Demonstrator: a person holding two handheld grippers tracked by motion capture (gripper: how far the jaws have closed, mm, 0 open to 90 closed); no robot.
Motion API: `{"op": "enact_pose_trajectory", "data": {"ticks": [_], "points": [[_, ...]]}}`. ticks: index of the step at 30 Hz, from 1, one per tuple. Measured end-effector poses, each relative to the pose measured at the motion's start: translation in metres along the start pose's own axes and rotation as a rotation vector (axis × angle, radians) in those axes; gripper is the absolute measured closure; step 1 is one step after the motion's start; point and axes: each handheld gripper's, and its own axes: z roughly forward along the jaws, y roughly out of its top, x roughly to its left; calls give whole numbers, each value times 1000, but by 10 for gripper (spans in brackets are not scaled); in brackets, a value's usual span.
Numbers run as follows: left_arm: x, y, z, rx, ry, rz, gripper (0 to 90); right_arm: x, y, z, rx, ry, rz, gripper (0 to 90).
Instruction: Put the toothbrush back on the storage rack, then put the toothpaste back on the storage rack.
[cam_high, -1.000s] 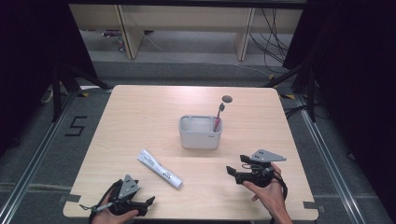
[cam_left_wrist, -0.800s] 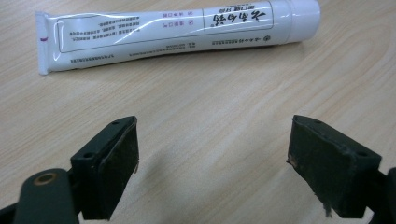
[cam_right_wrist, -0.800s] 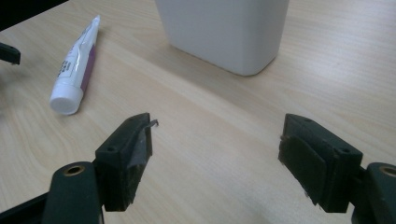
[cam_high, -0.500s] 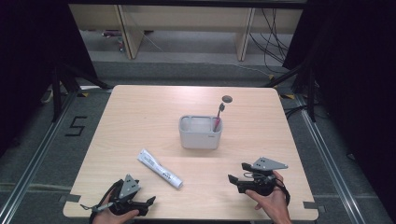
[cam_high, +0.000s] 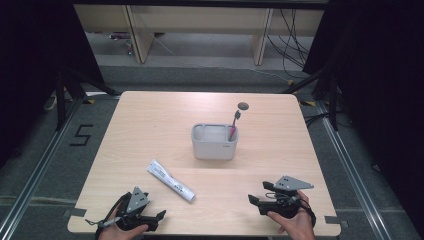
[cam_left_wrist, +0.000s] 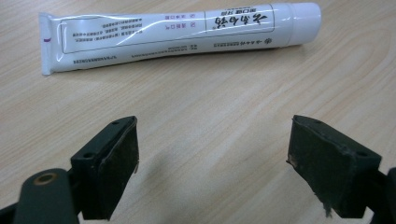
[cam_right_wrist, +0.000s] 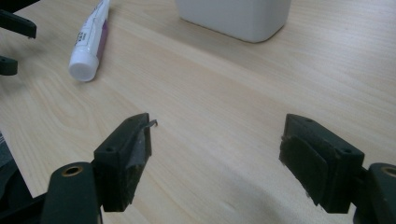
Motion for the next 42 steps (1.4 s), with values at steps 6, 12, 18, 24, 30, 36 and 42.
{"op": "enact_pose_trajectory", "data": {"ticks": [6, 12, 18, 24, 30, 36, 42], "points": [[0, 0, 0, 1, -1, 2, 158, 0, -6, -4, 7, -5, -24, 250], [0, 0, 0, -12, -1, -13, 158, 2, -14, -8, 14, 10, -1, 245], [0, 0, -1, -10, -2, -12, 158, 3, -19, -12, 39, -10, -17, 244], [1, 2, -3, -34, 9, -14, 163, 3, -20, -13, 42, -10, -11, 245], [0, 8, -8, -98, -14, -52, 264, 1, -20, -12, 48, -11, 7, 246], [-1, 12, -10, -166, -24, -69, 465, 0, -21, -12, 50, -11, 5, 249], [-5, 18, -10, -206, -27, -18, 679, 2, -20, -9, 49, -9, -14, 252]]}}
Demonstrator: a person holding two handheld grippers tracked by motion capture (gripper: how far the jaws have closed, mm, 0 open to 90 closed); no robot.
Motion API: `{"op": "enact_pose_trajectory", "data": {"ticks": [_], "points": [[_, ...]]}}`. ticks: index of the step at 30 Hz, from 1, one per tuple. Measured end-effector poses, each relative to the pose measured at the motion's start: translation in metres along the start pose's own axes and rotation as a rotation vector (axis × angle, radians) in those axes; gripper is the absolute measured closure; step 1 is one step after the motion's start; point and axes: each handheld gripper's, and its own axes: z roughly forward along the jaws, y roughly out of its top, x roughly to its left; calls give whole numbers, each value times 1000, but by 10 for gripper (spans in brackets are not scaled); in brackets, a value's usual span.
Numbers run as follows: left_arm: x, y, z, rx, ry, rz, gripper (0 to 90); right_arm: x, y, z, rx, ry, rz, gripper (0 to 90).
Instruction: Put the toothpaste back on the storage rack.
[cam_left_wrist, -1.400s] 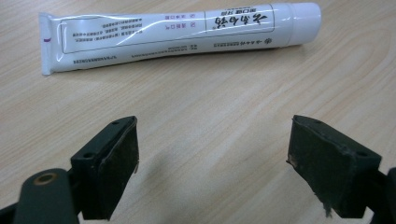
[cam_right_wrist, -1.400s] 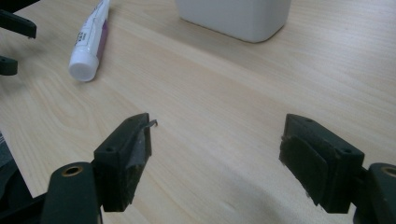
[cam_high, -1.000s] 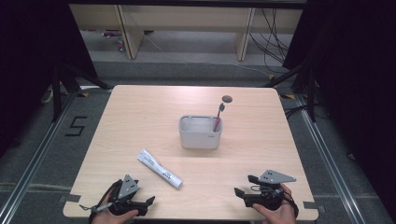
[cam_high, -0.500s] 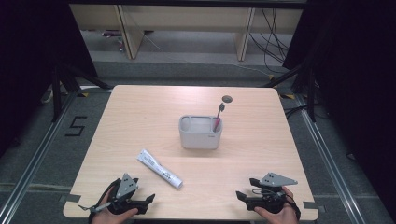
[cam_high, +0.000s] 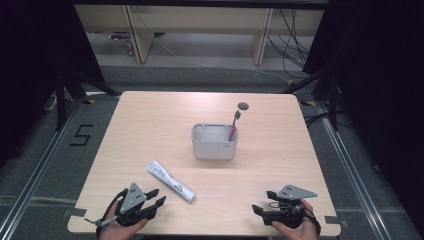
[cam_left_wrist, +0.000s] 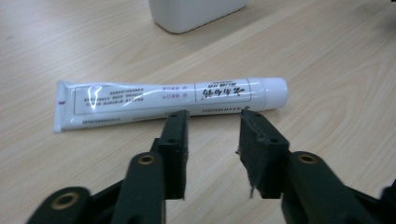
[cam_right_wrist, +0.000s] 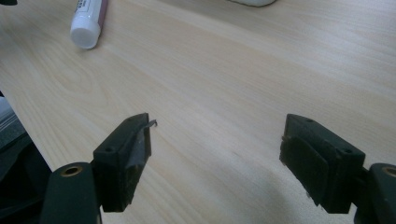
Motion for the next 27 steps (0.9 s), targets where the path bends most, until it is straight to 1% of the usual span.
{"op": "enact_pose_trajectory", "data": {"ticks": [2, 4, 5, 6, 7, 9, 11, 12, 13, 14, 15, 16, 17, 18, 19, 20, 21, 23, 24, 25, 26, 27], "points": [[-2, 2, 3, 1, -5, 12, 729, 0, 0, 0, 0, -1, 1, 252], [-3, 4, 6, 6, -9, 12, 794, 0, 1, -1, 9, 6, -8, 252], [-3, 6, 7, 16, -10, 25, 813, 0, 0, -1, 14, 11, 3, 253], [-4, 7, 10, 7, -15, 26, 836, 0, 0, -1, 16, 10, 2, 254], [-4, 7, 10, 7, -15, 26, 862, 0, 1, -1, 14, 5, -5, 253], [-5, 10, 13, 8, -19, 33, 891, 0, 1, -1, 13, 7, -5, 254], [-6, 15, 21, 10, -26, 42, 894, 0, 0, -1, 15, 7, -5, 255], [-6, 15, 21, 10, -26, 42, 895, 0, 0, -1, 15, 7, -5, 255], [-7, 18, 24, 30, -29, 62, 895, 0, 0, 0, 17, 24, 3, 255], [-8, 19, 28, 24, -35, 55, 895, -1, 0, 1, 14, 32, -2, 256], [-7, 21, 29, 40, -38, 76, 896, -1, 0, 1, 17, 31, -12, 256], [-9, 22, 33, 33, -40, 60, 896, 1, 0, 0, 16, 15, 19, 256], [-9, 24, 36, 31, -41, 61, 896, 0, 0, 1, 10, 11, -2, 256], [-9, 26, 38, 41, -49, 74, 896, 0, 0, 0, 9, 1, -8, 257], [-11, 27, 41, 24, -49, 54, 896, 1, 0, 0, 9, 1, -8, 257], [-11, 29, 43, 28, -53, 58, 896, 0, 0, 0, 9, 1, -10, 257], [-11, 31, 44, 46, -53, 72, 896, 0, 0, 0, 7, 3, -13, 257], [-13, 33, 49, 33, -60, 55, 896, 0, 0, 0, 9, 0, -10, 257], [-13, 34, 51, 34, -61, 46, 896, -1, 0, 2, 5, 18, -12, 257], [-12, 35, 53, 37, -67, 55, 896, 3, -1, 0, 25, 24, 49, 257], [-13, 36, 54, 38, -66, 43, 896, 3, -1, 0, 24, 25, 41, 257], [-12, 38, 55, 50, -61, 60, 896, 0, 0, 0, 16, 8, 2, 257]]}}
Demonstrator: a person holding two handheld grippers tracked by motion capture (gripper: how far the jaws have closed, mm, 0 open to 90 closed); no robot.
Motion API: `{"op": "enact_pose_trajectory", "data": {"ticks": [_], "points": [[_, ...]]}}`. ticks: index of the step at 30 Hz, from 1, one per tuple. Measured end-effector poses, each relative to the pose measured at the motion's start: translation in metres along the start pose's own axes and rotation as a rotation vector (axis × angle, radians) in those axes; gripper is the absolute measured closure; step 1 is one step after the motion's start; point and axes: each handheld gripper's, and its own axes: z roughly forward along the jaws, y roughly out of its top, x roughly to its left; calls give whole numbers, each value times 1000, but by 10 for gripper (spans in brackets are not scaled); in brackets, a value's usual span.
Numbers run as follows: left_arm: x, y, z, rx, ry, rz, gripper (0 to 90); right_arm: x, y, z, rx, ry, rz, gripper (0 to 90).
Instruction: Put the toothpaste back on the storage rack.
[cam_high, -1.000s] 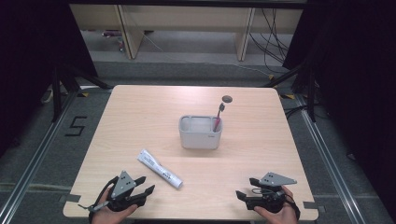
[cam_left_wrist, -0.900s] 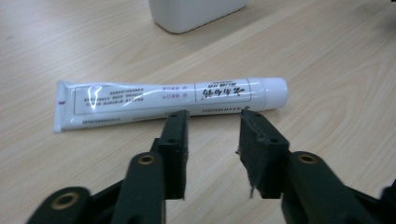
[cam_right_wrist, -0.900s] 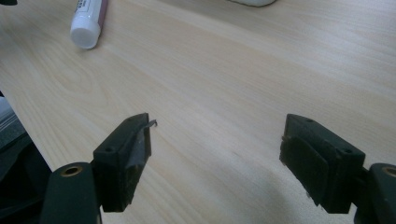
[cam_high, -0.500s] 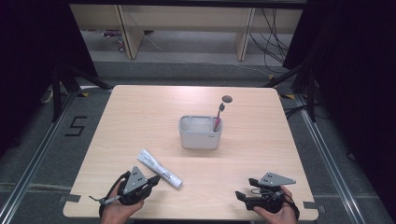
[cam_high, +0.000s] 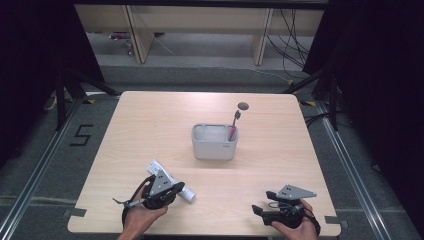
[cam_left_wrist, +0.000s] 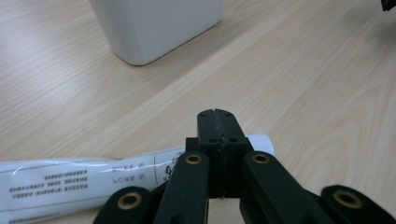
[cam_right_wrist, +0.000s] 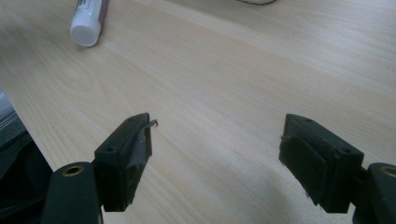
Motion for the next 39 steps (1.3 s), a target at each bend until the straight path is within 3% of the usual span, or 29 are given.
{"op": "enact_pose_trajectory", "data": {"ticks": [2, 4, 7, 9, 22, 23, 32, 34, 35, 39], "points": [[-1, 2, 4, -13, -6, -22, 896, 0, 0, 0, -3, -5, 1, 257], [-1, 3, 5, -3, -8, -9, 896, 0, 0, 0, -7, -5, -10, 257], [-2, 7, 10, 14, -20, 5, 896, 1, 0, 0, 2, 1, 17, 257], [-2, 9, 13, 21, -26, 13, 896, 0, 0, 0, -6, -5, -9, 257], [-9, 12, 36, 81, -53, 18, 896, 1, 0, 1, 2, 6, 4, 257], [-8, 13, 36, 97, -47, 32, 896, 1, 0, 1, 4, 7, 7, 257], [-9, 9, 38, 122, -67, 27, 896, 1, 0, 1, 2, 8, 6, 257], [-10, 8, 35, 126, -70, 30, 896, 3, 0, 0, 10, 10, 24, 257], [-10, 8, 35, 126, -70, 30, 896, 1, 0, 2, 2, 17, 4, 257], [-11, 5, 28, 146, -84, 33, 895, 1, 0, 1, 4, 8, 9, 257]]}}
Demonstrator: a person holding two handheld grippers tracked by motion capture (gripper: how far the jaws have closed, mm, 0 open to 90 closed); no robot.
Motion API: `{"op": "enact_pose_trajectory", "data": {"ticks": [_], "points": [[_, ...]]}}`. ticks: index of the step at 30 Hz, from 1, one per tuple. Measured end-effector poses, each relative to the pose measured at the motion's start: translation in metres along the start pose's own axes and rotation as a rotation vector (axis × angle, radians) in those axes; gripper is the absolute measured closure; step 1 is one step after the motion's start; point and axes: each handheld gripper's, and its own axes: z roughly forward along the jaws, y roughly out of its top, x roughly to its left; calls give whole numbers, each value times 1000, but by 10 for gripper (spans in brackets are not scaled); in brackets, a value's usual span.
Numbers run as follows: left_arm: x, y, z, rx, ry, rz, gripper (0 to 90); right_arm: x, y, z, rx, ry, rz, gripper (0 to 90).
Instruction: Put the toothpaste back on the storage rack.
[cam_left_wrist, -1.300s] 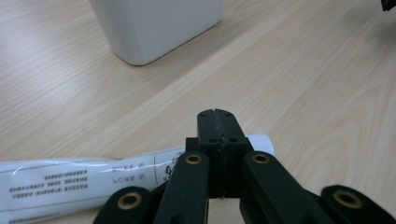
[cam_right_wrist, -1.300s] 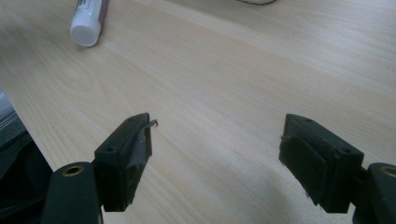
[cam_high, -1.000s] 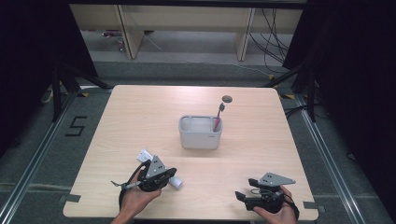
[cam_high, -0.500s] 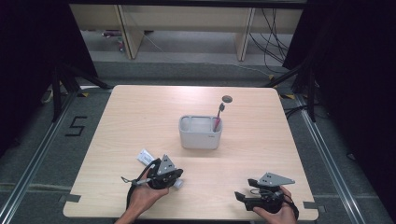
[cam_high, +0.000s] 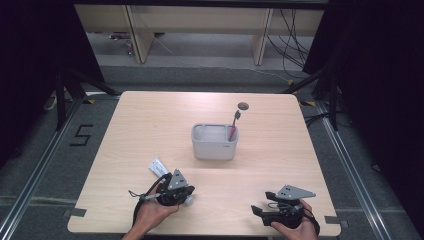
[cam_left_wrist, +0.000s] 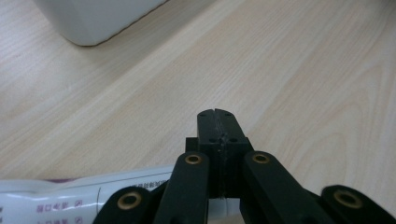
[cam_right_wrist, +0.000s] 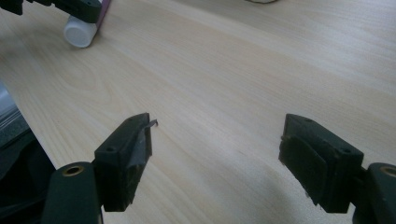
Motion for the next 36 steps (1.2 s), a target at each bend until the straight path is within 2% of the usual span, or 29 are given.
{"op": "enact_pose_trajectory", "data": {"ticks": [1, 2, 6, 7, 8, 11, 12, 13, 14, 15, 16, 19, 20, 21, 23, 24, 31, 35, 36], "points": [[-1, -2, -3, 4, -3, 6, 895, 2, 0, 0, 7, 2, 17, 257], [-1, -3, -5, 12, -3, 17, 895, -1, 0, 0, -8, -6, -21, 257], [-2, -8, -12, 24, -9, 15, 895, -1, 0, 0, -7, -9, -16, 257], [-1, -11, -16, 36, -6, 25, 895, -1, 0, 0, -7, -7, -21, 257], [-1, -13, -18, 30, -13, 17, 895, 0, 0, 0, 1, 4, 4, 257], [0, -16, -22, 45, -8, 27, 895, 0, 0, 1, -6, 4, -3, 257], [-1, -19, -24, 40, -13, 15, 894, 4, 0, 0, 13, 15, 39, 258], [0, -21, -27, 49, -3, 26, 894, 3, 0, 0, 10, 17, 31, 258], [1, -23, -28, 47, -5, 25, 893, 0, 0, 1, 6, 23, -4, 257], [1, -25, -30, 48, 0, 22, 893, 0, 0, 1, -6, 10, 0, 258], [2, -27, -32, 46, -3, 16, 892, 3, 0, 0, 13, 1, 40, 258], [5, -32, -37, 49, 7, 10, 890, 2, 0, 1, -1, 8, 19, 258], [8, -33, -39, 58, 19, 18, 890, 2, 0, 1, 0, 8, 18, 258], [8, -35, -40, 53, 19, -1, 890, 2, 0, 1, 0, 9, 21, 258], [10, -36, -41, 60, 24, 14, 889, 2, 0, 2, 2, 5, 21, 258], [12, -39, -42, 58, 26, -5, 889, 3, 0, 2, 2, 11, 20, 258], [23, -47, -50, 59, 45, -8, 887, 2, 0, 2, 2, 12, 14, 258], [27, -49, -52, 70, 58, -4, 887, 1, 0, 2, 0, 5, -14, 258], [28, -50, -52, 64, 61, -20, 887, 1, 0, 2, 2, 5, -16, 258]]}}
